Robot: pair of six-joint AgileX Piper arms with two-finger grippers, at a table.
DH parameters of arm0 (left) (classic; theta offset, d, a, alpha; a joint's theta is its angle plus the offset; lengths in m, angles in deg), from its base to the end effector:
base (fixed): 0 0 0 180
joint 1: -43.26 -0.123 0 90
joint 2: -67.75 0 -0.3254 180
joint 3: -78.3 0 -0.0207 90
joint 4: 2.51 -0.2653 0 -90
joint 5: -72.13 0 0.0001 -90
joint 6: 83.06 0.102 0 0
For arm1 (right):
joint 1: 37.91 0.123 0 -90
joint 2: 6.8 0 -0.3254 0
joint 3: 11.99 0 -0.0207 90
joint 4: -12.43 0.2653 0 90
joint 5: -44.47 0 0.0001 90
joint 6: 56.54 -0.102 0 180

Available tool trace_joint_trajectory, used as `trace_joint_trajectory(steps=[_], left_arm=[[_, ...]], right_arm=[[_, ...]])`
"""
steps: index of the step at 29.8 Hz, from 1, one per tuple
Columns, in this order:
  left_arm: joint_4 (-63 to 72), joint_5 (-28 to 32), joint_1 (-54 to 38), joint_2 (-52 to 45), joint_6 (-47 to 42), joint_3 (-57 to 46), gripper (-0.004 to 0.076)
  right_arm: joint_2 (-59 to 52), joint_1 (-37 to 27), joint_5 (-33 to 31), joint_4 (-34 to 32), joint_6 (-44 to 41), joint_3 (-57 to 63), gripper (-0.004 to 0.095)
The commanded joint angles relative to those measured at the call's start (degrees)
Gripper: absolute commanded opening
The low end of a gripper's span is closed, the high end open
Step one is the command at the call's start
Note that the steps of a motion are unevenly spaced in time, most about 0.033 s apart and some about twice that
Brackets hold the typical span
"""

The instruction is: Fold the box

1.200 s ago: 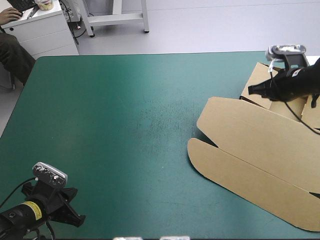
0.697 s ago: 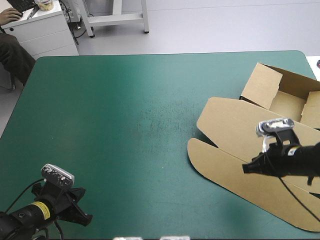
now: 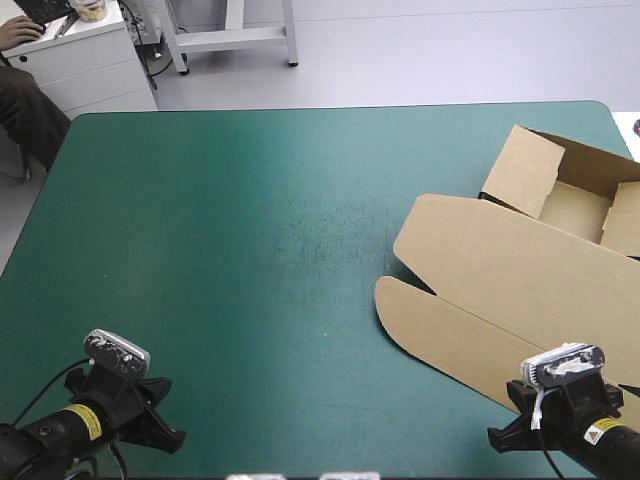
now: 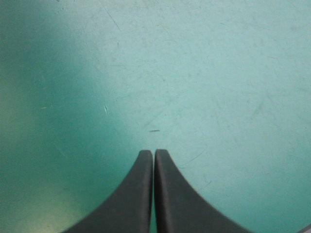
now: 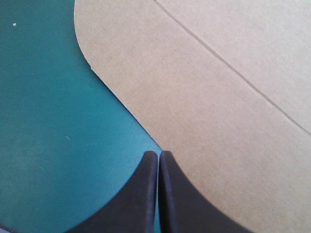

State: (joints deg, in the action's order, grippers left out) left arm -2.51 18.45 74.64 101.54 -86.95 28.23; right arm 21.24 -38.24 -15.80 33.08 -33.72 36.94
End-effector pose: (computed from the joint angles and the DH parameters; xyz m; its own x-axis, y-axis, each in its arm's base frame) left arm 0.0512 -0.0312 0.2776 -0.6637 0.3254 -0.6735 0.4768 0.8778 -0.0458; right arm 0.0347 0.0311 0.2865 -0.6537 -0.1980 -0.7304 -0.3555 0.9324 0.0654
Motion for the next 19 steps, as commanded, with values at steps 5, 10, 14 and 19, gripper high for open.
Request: trace_joint_trajectory(steps=[5, 10, 14, 19], left_arm=[[0.50, 2.63, 0.01, 0.28, -0.33, 1.59, -0.0010], [0.50, 2.63, 0.01, 0.28, -0.33, 1.59, -0.0010], [0.50, 2.63, 0.01, 0.28, -0.33, 1.59, -0.0010], [0.50, 2.74, 0.01, 0.28, -0.33, 1.59, -0.0010]], right_arm=[[-0.38, 0.14, 2.94, 1.23, 0.46, -0.74, -0.0005], [-0.38, 0.14, 1.64, 1.23, -1.64, -0.74, -0.0005], [-0.38, 0.14, 1.74, 1.23, -1.64, -0.74, -0.0005], [-0.38, 0.14, 1.74, 1.23, -1.64, -0.74, -0.0005]])
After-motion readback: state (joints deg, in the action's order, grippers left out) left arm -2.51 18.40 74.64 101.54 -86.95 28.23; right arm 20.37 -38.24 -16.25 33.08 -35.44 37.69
